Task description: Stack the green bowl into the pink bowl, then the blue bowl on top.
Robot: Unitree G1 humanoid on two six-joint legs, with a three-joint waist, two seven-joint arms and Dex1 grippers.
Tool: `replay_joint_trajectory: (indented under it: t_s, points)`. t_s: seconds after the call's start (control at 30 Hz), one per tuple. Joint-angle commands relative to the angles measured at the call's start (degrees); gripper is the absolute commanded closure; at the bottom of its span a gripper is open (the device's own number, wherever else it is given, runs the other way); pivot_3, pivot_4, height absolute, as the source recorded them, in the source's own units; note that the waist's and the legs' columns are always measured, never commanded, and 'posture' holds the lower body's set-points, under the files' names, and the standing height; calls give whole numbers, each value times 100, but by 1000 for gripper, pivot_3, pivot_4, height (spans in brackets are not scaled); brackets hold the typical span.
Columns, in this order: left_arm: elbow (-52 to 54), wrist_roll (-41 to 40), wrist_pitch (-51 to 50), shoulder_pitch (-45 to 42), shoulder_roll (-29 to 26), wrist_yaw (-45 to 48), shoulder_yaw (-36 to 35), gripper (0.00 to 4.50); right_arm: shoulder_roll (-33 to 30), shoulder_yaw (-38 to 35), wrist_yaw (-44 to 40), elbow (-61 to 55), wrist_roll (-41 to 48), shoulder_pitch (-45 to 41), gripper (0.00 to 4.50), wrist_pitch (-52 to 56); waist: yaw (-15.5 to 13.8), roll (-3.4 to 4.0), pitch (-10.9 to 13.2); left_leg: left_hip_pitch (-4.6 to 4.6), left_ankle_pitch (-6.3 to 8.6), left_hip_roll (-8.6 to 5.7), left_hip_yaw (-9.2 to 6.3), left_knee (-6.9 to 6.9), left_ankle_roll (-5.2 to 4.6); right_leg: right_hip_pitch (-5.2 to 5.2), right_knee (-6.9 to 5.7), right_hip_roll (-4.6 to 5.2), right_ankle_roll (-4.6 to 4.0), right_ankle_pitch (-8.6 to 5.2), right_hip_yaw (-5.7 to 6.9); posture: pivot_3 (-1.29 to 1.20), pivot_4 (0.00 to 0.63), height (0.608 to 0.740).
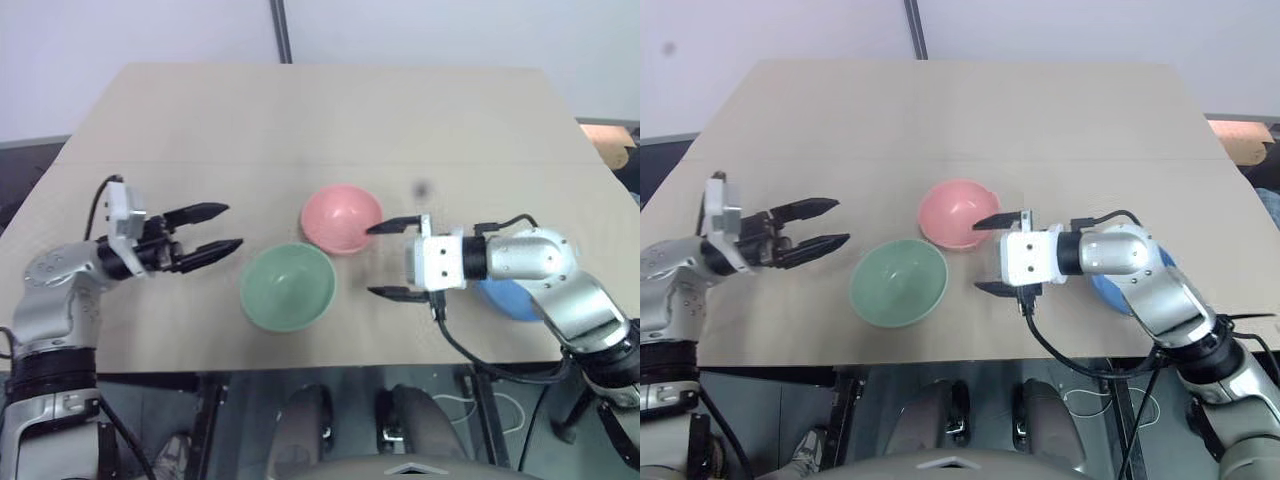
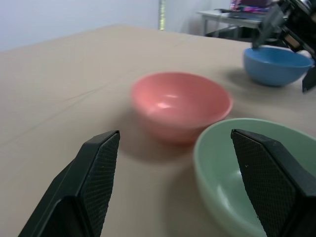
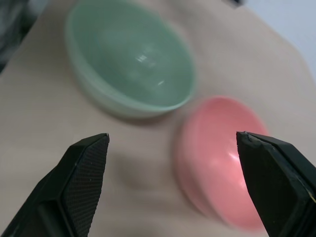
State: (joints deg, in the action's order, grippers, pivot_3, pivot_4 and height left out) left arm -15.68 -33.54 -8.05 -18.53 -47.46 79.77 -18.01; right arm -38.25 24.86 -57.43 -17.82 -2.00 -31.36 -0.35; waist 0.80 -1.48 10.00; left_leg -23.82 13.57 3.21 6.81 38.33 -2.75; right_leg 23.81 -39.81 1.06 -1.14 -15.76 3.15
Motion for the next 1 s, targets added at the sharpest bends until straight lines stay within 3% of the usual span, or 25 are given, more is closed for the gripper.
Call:
replay_joint_trajectory:
  t_s: [0.03, 0.47, 0.53, 0.57, 0.6, 0.67, 0.77, 1.0]
  points:
    - [46, -10, 89, 18, -177, 9, -237, 683, 221, 429, 29, 560, -708, -413, 38, -1414, 3, 0, 0, 0, 0, 0, 0, 0, 0, 0, 0, 0, 0, 0, 0, 0, 150, 740]
    - [501, -101, -119, 332, -240, -148, -442, 683, 855, 1100, 106, 1984, -1865, -1045, 38, -3182, -7, -1, 0, 1, -1, 1, 1, 3, 1, -1, -4, 2, -21, 12, 1, 0, 150, 740]
    - [545, -109, -140, 345, -229, -174, -455, 683, 864, 1100, 139, 2168, -1964, -1081, 897, -3341, -3, -1, 0, 1, -1, 1, 2, 4, 1, -2, -5, 2, -23, 13, 1, 0, 150, 740]
    - [569, -115, -149, 353, -222, -188, -462, 683, 872, 1086, 155, 2248, -1991, -1100, 1620, -3398, -2, -1, 0, 1, -1, 1, 2, 5, 2, -1, -6, 2, -23, 13, 1, 0, 150, 740]
    - [591, -127, -161, 362, -210, -211, -474, 683, 879, 1053, 205, 2292, -2044, -1110, 1786, -3428, -2, -1, 0, 2, -1, 1, 1, 5, 2, -1, -6, 2, -23, 13, 1, 0, 150, 740]
    - [625, -149, -177, 381, -197, -241, -486, 683, 897, 999, 273, 2379, -2096, -1125, 2630, -3454, -2, -1, 0, 2, -1, 2, 2, 5, 2, -1, -7, 1, -24, 13, 1, 0, 150, 740]
    - [658, -186, -196, 402, -161, -274, -483, 683, 899, 927, 384, 2425, -2098, -1122, 4226, -3536, -2, -1, 0, 1, -1, 2, 2, 5, 2, -1, -7, 2, -24, 13, 1, 0, 150, 740]
    - [1007, -703, -643, 630, -264, 321, -482, 683, 530, 705, -118, 1924, -1287, -1153, 4377, -3501, -4, -1, 0, 1, -1, 2, 1, 4, 2, -2, -6, 3, -24, 13, 1, 0, 150, 740]
